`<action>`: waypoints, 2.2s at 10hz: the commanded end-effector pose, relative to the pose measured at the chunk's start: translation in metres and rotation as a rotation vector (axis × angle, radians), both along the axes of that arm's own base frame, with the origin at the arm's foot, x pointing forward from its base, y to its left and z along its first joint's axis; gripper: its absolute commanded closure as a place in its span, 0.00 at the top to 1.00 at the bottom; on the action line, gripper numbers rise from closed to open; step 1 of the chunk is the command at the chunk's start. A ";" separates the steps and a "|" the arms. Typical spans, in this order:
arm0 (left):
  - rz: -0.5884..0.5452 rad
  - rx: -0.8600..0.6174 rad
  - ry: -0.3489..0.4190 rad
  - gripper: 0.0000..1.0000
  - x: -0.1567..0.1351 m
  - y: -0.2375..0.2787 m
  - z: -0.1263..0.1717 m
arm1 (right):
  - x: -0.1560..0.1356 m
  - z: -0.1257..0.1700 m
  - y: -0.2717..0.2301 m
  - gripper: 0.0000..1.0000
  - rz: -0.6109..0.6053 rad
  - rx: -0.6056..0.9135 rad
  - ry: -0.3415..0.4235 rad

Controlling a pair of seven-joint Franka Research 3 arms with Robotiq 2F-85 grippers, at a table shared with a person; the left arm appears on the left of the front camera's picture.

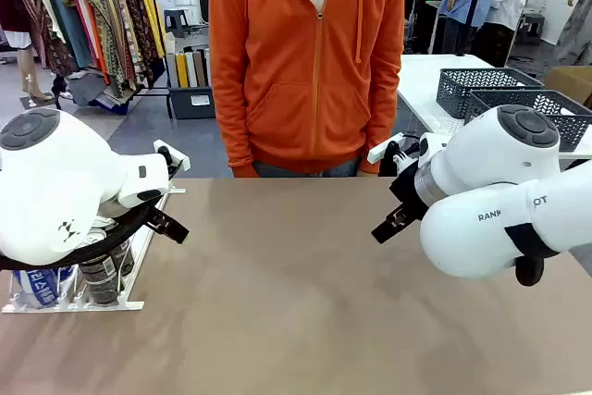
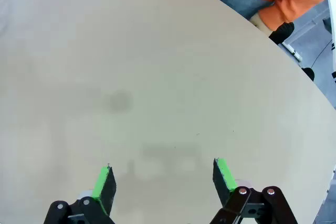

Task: Retrieve and store the cans from the dispenser.
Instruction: Pick up one can from the Automatic Can Dispenser and place it in the middle of the table.

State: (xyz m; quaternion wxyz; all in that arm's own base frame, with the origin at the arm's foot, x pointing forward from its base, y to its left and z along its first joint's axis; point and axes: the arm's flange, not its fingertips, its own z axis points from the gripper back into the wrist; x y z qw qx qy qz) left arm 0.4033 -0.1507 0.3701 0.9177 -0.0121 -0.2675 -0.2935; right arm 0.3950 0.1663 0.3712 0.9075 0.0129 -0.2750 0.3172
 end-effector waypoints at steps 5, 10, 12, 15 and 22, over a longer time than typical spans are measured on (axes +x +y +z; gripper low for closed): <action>0.000 0.000 0.000 1.00 0.000 0.000 0.000 | 0.000 0.000 0.000 1.00 0.000 0.000 0.000; 0.000 0.000 0.000 1.00 0.000 0.000 0.000 | 0.000 0.000 0.000 1.00 0.000 0.000 0.000; 0.000 0.000 0.000 1.00 0.000 0.000 0.000 | 0.000 0.000 0.000 1.00 0.000 0.000 0.000; 0.000 0.000 0.000 1.00 0.000 0.000 0.000 | 0.000 0.000 0.000 1.00 0.000 0.000 0.000; -0.099 -0.068 0.084 1.00 -0.010 0.000 0.018 | -0.001 0.011 -0.006 1.00 0.132 0.118 0.179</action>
